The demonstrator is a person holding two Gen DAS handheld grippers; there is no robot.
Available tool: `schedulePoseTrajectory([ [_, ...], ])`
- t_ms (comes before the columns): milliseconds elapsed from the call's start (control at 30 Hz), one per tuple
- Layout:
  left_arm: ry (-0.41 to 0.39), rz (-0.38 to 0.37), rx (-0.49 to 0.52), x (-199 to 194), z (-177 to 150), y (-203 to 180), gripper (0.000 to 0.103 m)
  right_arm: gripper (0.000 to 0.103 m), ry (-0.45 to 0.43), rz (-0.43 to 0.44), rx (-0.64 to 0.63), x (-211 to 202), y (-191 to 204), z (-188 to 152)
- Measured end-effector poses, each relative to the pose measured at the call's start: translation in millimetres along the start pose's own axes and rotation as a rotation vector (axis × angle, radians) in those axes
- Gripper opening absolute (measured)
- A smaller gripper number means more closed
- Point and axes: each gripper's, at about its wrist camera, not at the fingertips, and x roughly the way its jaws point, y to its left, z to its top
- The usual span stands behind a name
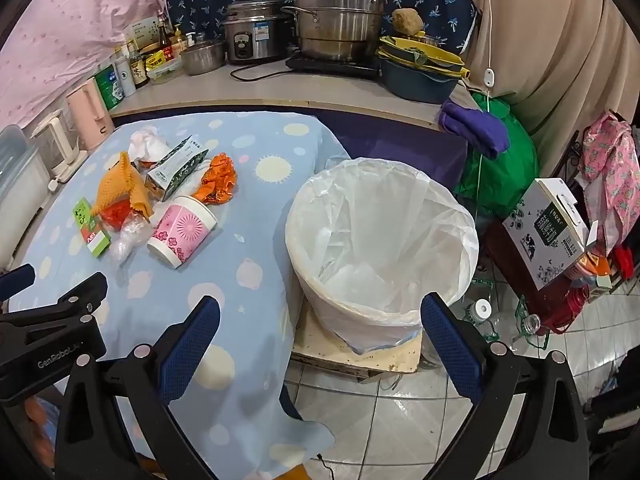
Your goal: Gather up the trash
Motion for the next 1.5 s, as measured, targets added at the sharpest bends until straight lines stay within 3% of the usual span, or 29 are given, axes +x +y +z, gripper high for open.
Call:
schedulePoseTrajectory([
  [1500, -0.005, 0.020, 0.023, -7, 4, -11, 0.096, 0.096, -0.001, -0.001, -0.002, -1, -1, 3],
])
